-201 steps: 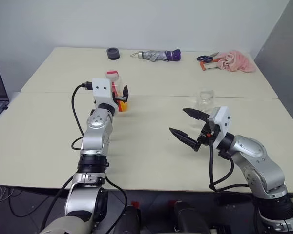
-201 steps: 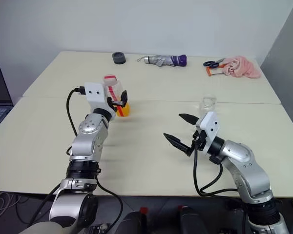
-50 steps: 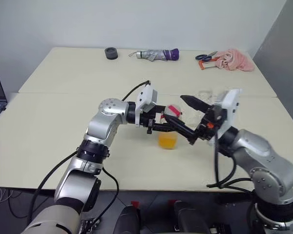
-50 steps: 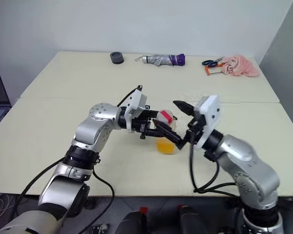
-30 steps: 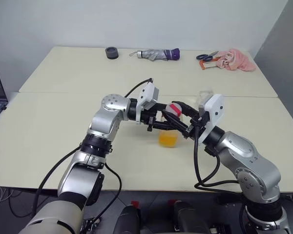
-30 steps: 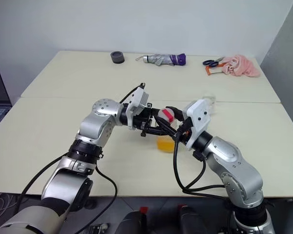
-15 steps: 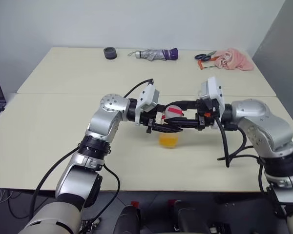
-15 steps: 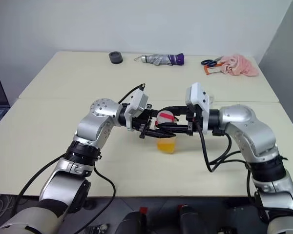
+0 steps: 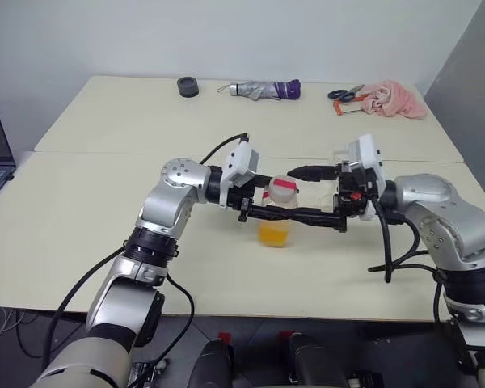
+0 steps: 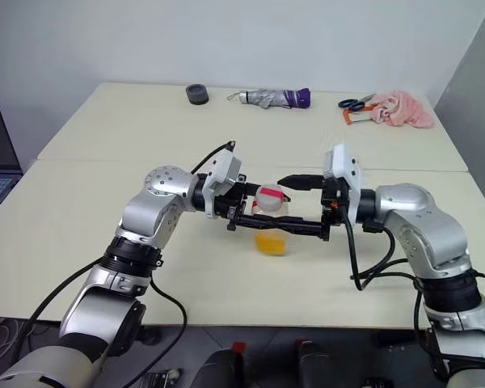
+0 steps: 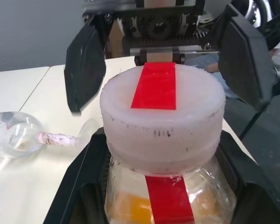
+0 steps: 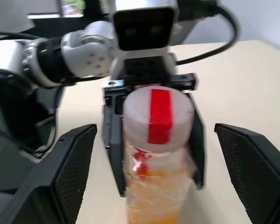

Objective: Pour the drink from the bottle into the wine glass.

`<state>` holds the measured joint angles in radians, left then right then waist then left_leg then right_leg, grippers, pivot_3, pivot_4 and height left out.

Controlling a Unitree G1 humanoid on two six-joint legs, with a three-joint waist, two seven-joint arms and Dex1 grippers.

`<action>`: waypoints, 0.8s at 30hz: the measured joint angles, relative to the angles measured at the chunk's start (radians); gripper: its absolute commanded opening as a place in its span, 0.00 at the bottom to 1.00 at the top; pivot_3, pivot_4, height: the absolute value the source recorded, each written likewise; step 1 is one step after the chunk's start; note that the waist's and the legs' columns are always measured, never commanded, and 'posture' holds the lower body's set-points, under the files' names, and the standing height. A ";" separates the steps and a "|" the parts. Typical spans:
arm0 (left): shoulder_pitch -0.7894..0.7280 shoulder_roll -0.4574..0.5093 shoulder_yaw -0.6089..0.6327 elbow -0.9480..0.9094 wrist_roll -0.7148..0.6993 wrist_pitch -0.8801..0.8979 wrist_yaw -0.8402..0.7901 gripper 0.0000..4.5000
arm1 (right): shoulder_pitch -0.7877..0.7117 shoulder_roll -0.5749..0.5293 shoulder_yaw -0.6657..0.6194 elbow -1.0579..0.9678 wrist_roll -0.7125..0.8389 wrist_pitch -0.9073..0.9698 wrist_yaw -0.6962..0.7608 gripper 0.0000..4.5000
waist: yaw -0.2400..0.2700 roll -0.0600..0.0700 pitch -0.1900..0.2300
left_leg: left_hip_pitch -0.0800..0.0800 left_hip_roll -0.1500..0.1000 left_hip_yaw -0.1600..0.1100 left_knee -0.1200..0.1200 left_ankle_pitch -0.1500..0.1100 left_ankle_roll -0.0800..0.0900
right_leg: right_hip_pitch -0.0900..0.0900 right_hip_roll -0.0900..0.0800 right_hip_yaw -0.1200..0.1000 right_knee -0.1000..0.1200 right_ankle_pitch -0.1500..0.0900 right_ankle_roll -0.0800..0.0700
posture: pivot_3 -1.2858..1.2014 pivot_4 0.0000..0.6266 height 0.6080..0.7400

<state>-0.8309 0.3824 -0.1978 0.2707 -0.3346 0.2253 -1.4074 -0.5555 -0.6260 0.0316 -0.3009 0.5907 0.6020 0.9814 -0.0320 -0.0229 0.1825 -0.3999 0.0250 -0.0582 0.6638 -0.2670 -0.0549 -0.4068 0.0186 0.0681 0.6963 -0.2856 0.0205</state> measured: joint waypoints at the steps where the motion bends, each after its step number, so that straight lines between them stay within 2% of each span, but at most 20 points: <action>1: 0.000 -0.001 0.000 0.000 0.000 0.000 0.001 0.49 | 0.024 0.002 -0.019 -0.023 -0.001 0.002 -0.033 0.97 | 0.000 0.000 0.000 | 0.000 0.000 0.000 0.000 0.000 0.000 | 0.000 0.000 0.000 0.000 0.000 0.000 | 0.52 0.24 1.00; 6: 0.002 0.007 0.006 -0.003 0.002 -0.010 0.005 0.49 | 0.206 0.089 -0.092 -0.231 0.002 0.045 -0.279 0.97 | -0.002 0.000 0.000 | 0.000 0.000 0.000 -0.001 0.000 0.000 | 0.000 0.001 0.001 0.000 0.000 0.000 | 0.52 0.24 1.00; 10: 0.001 0.001 0.006 0.010 0.004 -0.021 0.017 0.49 | 0.222 0.205 -0.078 -0.376 -0.044 0.067 -0.497 0.97 | -0.004 0.000 0.000 | 0.001 0.001 0.000 0.000 0.000 0.000 | 0.000 0.004 0.001 0.001 -0.001 0.001 | 0.52 0.24 1.00; 13: 0.000 -0.004 0.006 0.021 0.006 -0.035 0.020 0.49 | 0.229 0.253 -0.042 -0.417 -0.086 0.088 -0.608 0.97 | -0.002 0.000 0.000 | 0.001 0.001 0.000 0.000 0.000 -0.001 | 0.000 0.004 0.001 0.001 -0.001 0.001 | 0.52 0.24 1.00; 17: -0.009 -0.017 0.006 0.059 0.008 -0.043 0.019 0.49 | 0.257 0.289 0.033 -0.425 -0.112 0.108 -0.668 0.97 | -0.001 0.000 0.000 | 0.001 0.001 0.000 0.000 0.000 0.000 | 0.000 0.004 0.001 0.000 0.000 0.000 | 0.52 0.24 1.00; 24: -0.028 -0.033 0.006 0.089 0.021 -0.059 0.003 0.49 | 0.257 0.320 0.045 -0.426 -0.106 0.119 -0.698 0.97 | -0.001 0.000 0.000 | 0.001 0.001 0.000 0.000 0.000 0.000 | 0.000 0.004 0.001 0.000 0.000 0.000 | 0.52 0.24 1.00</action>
<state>-0.8593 0.3490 -0.1923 0.3597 -0.3140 0.1658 -1.4042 -0.2988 -0.3062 0.0766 -0.7266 0.4852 0.7207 0.2836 -0.0335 -0.0227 0.1825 -0.3993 0.0258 -0.0578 0.6636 -0.2668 -0.0552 -0.4070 0.0223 0.0692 0.6966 -0.2858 0.0208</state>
